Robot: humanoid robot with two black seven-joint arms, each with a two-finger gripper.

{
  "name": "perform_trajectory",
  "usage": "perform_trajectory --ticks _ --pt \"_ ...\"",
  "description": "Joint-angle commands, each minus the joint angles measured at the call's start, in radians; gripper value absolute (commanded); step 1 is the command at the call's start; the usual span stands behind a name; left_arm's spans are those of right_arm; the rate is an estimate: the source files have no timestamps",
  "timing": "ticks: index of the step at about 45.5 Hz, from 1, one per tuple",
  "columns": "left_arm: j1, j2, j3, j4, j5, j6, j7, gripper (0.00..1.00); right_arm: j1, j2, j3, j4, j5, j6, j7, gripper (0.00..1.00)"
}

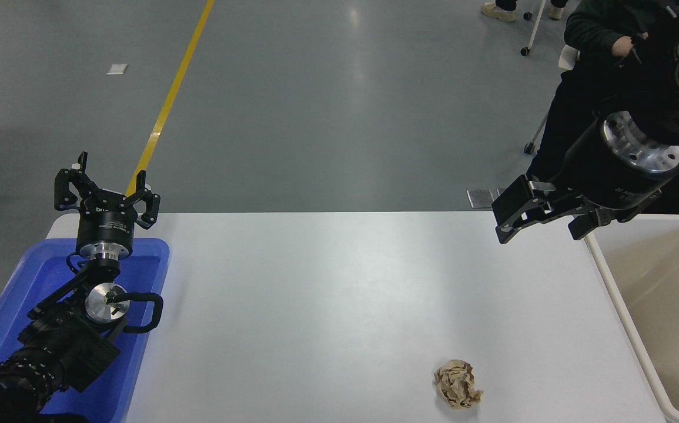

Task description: Pick up paper ball place in dustbin

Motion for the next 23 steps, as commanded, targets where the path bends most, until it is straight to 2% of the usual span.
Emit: perform_trajectory --ticks 1,14,23 --pt "0.001 0.0 0.0 0.0 0.0 0.0 0.0 0.99 -0.167 -0.045 0.05 -0.001 -0.003 -0.107 0.0 1.0" --pt "-0.001 0.0 0.0 0.0 0.0 0.0 0.0 0.99 -0.412 -0.039 0.148 0.005 -0.01 -0.313 0.002 1.0" --pt "-0.001 0.002 0.0 0.0 0.0 0.0 0.002 0.99 -0.619 0.013 0.197 0.005 -0.085 -0.492 0.002 1.0"
